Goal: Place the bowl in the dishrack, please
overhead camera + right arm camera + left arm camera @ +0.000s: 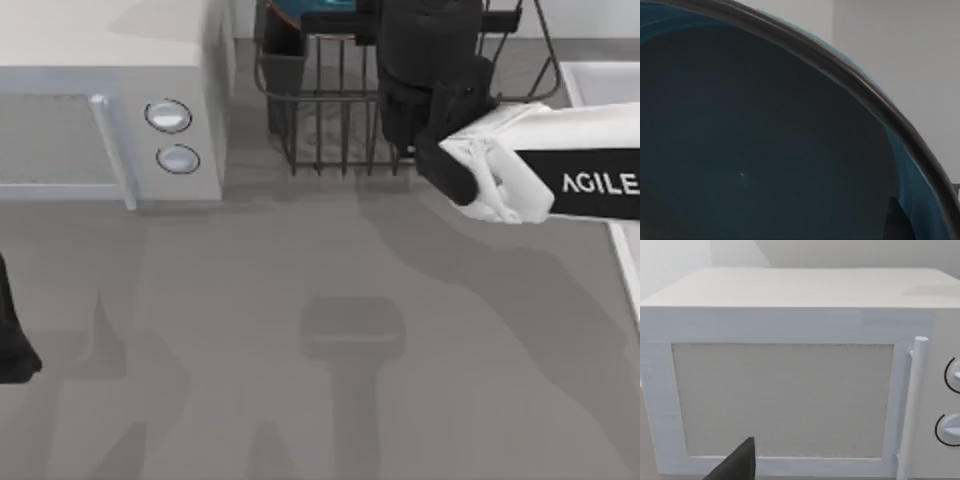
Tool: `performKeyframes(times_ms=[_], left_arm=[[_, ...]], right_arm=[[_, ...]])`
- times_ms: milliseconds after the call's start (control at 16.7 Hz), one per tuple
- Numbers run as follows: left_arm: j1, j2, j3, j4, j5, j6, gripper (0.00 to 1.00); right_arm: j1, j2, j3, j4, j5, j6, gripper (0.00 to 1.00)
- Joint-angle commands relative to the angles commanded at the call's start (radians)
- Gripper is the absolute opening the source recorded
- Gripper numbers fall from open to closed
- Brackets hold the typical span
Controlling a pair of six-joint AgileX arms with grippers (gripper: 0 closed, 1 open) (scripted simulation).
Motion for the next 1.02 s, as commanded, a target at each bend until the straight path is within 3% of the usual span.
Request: performKeyframes(times_ms=[660, 1020], left_arm=[[0.0, 0.0, 0.0, 0.0, 0.0, 0.0, 1.0], [0.0, 0.0, 0.0, 0.0, 0.0, 0.0, 1.0]], right_arm=[[0.0, 0.0, 0.0, 0.0, 0.0, 0.0, 0.98], [0.0, 0.0, 0.0, 0.0, 0.0, 0.0, 1.0]])
